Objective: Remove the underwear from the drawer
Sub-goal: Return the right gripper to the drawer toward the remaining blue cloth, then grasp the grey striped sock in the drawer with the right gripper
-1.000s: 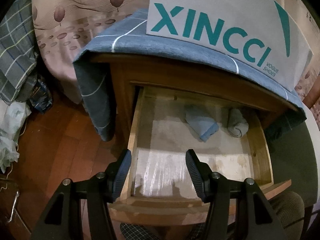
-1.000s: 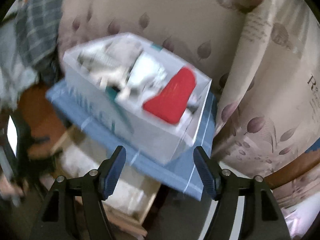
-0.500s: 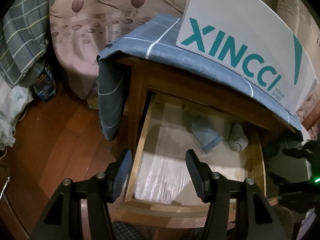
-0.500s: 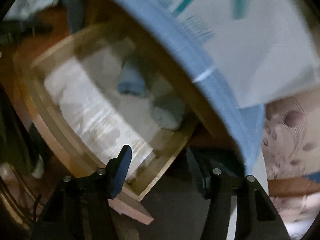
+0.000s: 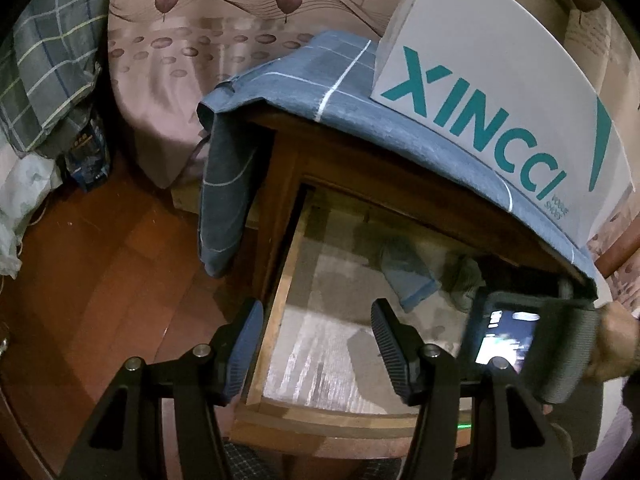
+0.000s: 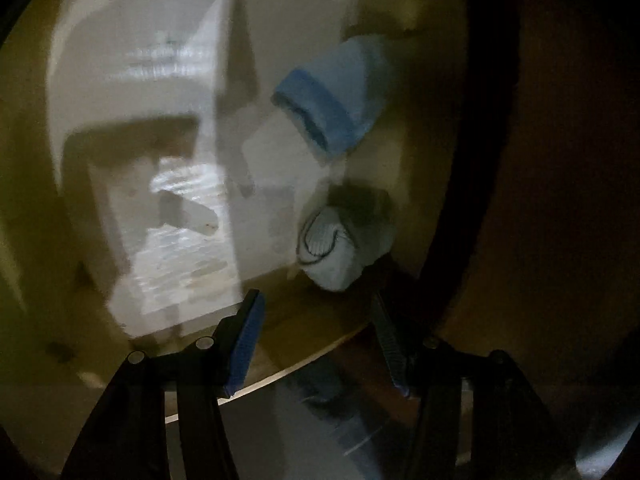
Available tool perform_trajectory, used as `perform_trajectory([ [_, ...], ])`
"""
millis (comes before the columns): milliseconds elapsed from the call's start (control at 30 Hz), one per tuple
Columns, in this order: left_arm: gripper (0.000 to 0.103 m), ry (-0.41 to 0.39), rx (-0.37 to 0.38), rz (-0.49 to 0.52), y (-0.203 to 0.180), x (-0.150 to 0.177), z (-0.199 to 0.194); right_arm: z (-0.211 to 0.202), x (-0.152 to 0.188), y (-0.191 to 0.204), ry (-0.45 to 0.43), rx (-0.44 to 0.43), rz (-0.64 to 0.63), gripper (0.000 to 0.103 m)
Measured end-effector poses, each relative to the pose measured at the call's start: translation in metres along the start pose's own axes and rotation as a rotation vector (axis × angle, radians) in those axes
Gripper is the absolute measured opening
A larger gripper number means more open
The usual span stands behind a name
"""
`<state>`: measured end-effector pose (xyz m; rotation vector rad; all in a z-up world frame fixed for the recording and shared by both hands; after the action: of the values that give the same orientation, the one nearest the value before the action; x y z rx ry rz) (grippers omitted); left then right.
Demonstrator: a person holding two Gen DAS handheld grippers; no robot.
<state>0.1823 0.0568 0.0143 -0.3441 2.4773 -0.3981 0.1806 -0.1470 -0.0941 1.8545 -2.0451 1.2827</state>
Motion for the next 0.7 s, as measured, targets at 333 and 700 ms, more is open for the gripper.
perform_trajectory([
  [333, 0.058, 0.019, 0.035, -0.036, 0.006, -0.002, 0.002, 0.042, -0.019, 0.015, 0.117, -0.001, -0.28, 0.062],
  [700, 0.058, 0.031, 0.068, -0.092, 0.016, -0.005, 0.004, 0.083, -0.023, 0.025, 0.212, 0.105, -0.446, 0.063],
])
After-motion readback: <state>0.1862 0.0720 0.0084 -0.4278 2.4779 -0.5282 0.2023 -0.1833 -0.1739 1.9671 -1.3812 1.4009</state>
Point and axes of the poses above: each gripper's, at about its wrist camera, not at the fingertips, and z roughly the way its jaws point, y to its left, x to its underside, the point moved 1 cm from there along z, roughly the way its jaws point, and after that the axes turned 7 degrees about -z, right-handed, at the moved point
